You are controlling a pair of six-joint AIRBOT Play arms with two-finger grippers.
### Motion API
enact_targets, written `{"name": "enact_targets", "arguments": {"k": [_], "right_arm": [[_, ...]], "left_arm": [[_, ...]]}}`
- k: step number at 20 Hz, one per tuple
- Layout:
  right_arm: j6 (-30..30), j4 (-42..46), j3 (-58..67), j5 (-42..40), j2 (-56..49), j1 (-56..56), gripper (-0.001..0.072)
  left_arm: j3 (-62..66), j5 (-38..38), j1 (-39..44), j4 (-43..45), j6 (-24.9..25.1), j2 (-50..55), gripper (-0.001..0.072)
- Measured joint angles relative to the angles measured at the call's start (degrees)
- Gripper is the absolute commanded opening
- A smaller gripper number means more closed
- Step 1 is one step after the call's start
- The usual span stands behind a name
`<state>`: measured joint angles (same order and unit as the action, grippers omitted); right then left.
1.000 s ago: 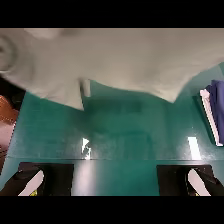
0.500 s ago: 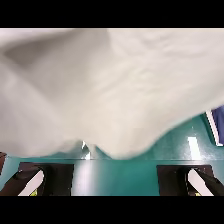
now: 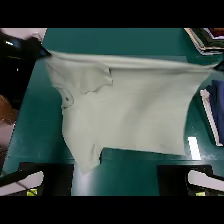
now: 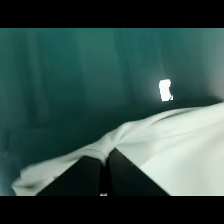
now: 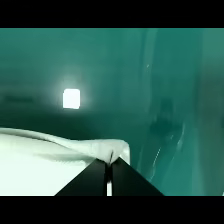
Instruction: Fold the shirts.
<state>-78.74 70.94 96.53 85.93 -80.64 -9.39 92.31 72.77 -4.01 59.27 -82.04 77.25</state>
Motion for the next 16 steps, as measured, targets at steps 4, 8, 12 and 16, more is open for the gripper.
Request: {"name": "enact_targets", "arguments": {"k": [4, 8, 12, 16], "right_arm": [[-1.95, -0.2, 3.8, -3.5, -12.15, 2.6, 0.0016], [-3.43, -0.68, 11.21, -7.74, -20.37, 4.5, 0.0016], [-3.93, -0.72, 15.1, -8.66, -23.28, 5.64, 0.0016], [-4.09, -0.39, 13.16, -5.7, -23.19, 6.03, 0.0016]], "left_arm": [[-1.07, -7.48, 0.79, -0.22, 1.42, 10.97, 0.0026], [-1.27, -16.48, 0.94, -0.85, 3.15, 15.15, 0.0026], [-1.27, -17.64, -0.2, -0.9, 5.75, 16.33, 0.0026], [-1.88, -11.47, -1.66, 0.87, 6.97, 16.65, 0.0026]]}}
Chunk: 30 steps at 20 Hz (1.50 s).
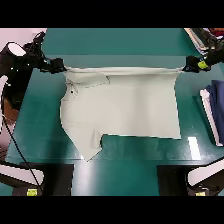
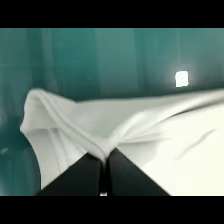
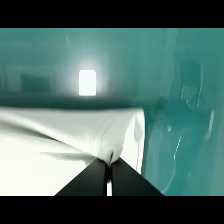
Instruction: Fold the shirts.
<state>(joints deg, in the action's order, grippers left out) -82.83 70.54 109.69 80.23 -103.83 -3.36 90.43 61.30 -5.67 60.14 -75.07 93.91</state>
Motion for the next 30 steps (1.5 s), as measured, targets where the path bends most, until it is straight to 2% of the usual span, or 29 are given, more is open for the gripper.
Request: {"name": "enact_targets", "arguments": {"k": [3, 9, 10, 11, 12, 13, 17, 20, 24, 30], "right_arm": [[0.0, 0.26, -6.99, -0.07, 2.23, 0.46, 0.0016], [0.26, 0.39, -22.69, -6.03, 7.58, 3.17, 0.0018], [0.26, 0.35, -24.48, -6.99, 8.22, 3.48, 0.0019], [0.26, 0.33, -25.79, -7.54, 8.55, 3.72, 0.0038], [0.28, 0.22, -26.8, -7.65, 8.85, 3.89, 0.0219], [0.31, 0.2, -27.58, -7.65, 9.11, 4.04, 0.0375], [0.44, -0.02, -28.68, -5.22, 10.73, 3.63, 0.0376], [0.92, 0.02, -28.87, -3.87, 14.86, 2.05, 0.0376], [1.73, -0.02, -29.0, -1.55, 21.53, -0.17, 0.0376], [2.27, -0.26, -29.03, -1.29, 26.71, -1.42, 0.0376]], "left_arm": [[-2.62, 3.26, -0.31, 2.21, 0.28, 0.07, 0.0027], [-9.49, 4.9, -0.46, 4.11, 0.44, 0.13, 0.0029], [-10.01, 4.98, -0.46, 4.13, 0.37, 0.13, 0.0115], [-10.43, 5.22, -0.46, 4.24, -0.07, 0.13, 0.0425], [-10.71, 5.38, -0.48, 4.39, -0.74, 0.13, 0.0593], [-10.93, 5.46, -0.5, 4.39, -1.53, 0.11, 0.0537], [-11.28, 8.52, -1.03, 5.18, -3.69, -1.22, 0.0534], [-14.8, 11.61, -1.84, 8.72, -5.49, -6.49, 0.0534], [-29.57, 13.14, -2.25, 11.43, -7.65, -18.86, 0.0534], [-54.4, 13.29, -2.27, 6.23, -9.29, -36.52, 0.0534]]}}
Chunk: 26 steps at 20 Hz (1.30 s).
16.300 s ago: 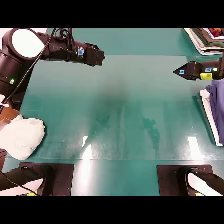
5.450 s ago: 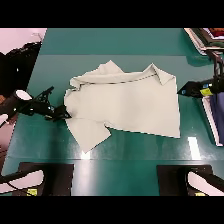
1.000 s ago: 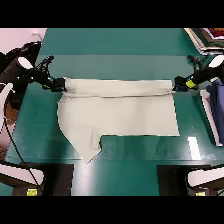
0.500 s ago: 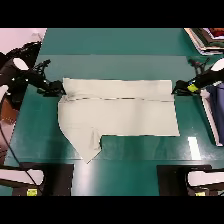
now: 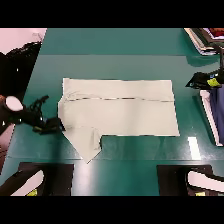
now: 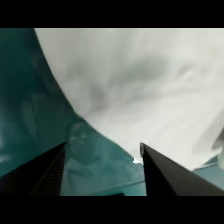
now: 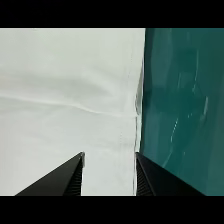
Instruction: Fold the shirts.
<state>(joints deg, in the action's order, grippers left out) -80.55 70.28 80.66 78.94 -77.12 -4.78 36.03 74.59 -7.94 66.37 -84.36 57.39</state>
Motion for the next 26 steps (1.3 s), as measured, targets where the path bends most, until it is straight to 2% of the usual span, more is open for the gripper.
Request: {"name": "enact_targets", "arguments": {"k": [4, 9, 10, 11, 12, 17, 26], "right_arm": [[0.09, -0.2, 0.0, 0.48, 0.85, -0.11, 0.0376], [0.11, -0.24, 0.0, 2.34, 1.14, -0.11, 0.0376], [0.11, -0.24, 0.0, 2.84, 1.16, -0.11, 0.0376], [0.11, -0.24, 0.0, 3.3, 1.16, -0.11, 0.0376], [0.11, -0.24, 0.0, 4.07, 1.18, -0.13, 0.0376], [0.59, -0.15, -4.24, 7.65, 3.13, -2.93, 0.0376], [2.62, -0.66, -38.8, 4.52, 13.31, -19.58, 0.0385]], "left_arm": [[-8.66, -3.8, 0.72, -5.25, 0.02, -4.94, 0.0534], [-13.09, -11.65, 6.71, -10.75, -0.55, -6.64, 0.0532], [-13.44, -13.42, 7.69, -11.43, -1.18, -6.67, 0.0377], [-13.79, -15.23, 8.5, -11.41, -1.36, -6.69, 0.0155], [-14.23, -16.94, 8.98, -11.06, -1.62, -6.64, 0.0028], [-13.31, -18.08, 10.16, -12.44, -2.16, -6.75, 0.0026], [-5.7, -14.36, 10.4, -13.42, 0.44, -6.82, 0.0026]]}}
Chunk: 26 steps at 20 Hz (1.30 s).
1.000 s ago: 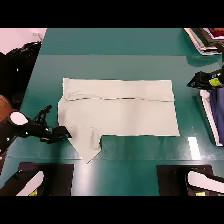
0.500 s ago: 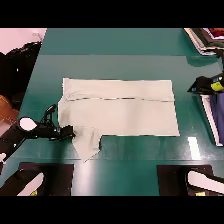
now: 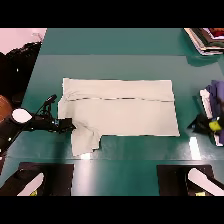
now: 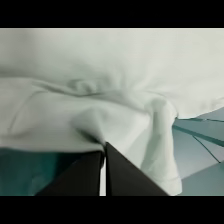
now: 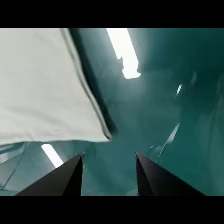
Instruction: Fold the shirts.
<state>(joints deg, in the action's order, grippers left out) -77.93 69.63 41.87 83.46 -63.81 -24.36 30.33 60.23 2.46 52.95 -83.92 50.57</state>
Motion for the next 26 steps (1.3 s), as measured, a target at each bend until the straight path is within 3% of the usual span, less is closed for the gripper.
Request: {"name": "enact_targets", "arguments": {"k": [7, 10, 13, 14, 15, 16, 22, 26], "right_arm": [[2.71, -9.62, -13.09, -6.49, 1.01, -2.27, 0.0384], [3.08, -12.76, -14.29, -10.88, 1.09, -0.04, 0.0303], [3.02, -14.25, -14.78, -13.86, 1.03, 1.51, 0.0288], [2.99, -14.36, -14.86, -14.32, 1.03, 1.77, 0.0136], [3.02, -14.19, -14.97, -15.34, 0.98, 1.97, 0.0052], [3.02, -14.03, -15.04, -16.0, 0.96, 2.08, 0.0017], [4.15, -10.51, -15.21, -14.91, 6.73, 2.43, 0.0017], [4.11, -4.81, -15.13, -6.91, 17.4, 2.43, 0.0017]], "left_arm": [[0.92, 0.35, 0.02, -0.04, 0.28, 0.02, 0.0026], [0.98, 0.42, 0.02, -0.07, 0.33, 0.02, 0.0026], [0.98, 0.44, 0.02, -0.07, 0.35, 0.02, 0.0026], [0.98, 0.42, 0.02, -0.02, 0.35, 0.02, 0.0026], [0.98, 0.44, 0.02, 0.09, 0.35, 0.02, 0.0026], [0.98, 0.44, 0.02, 0.2, 0.35, 0.02, 0.0025], [2.12, 5.09, 0.02, 3.87, -1.25, -1.51, 0.0023], [2.6, 11.61, 0.02, 7.02, -4.72, -9.35, 0.0025]]}}
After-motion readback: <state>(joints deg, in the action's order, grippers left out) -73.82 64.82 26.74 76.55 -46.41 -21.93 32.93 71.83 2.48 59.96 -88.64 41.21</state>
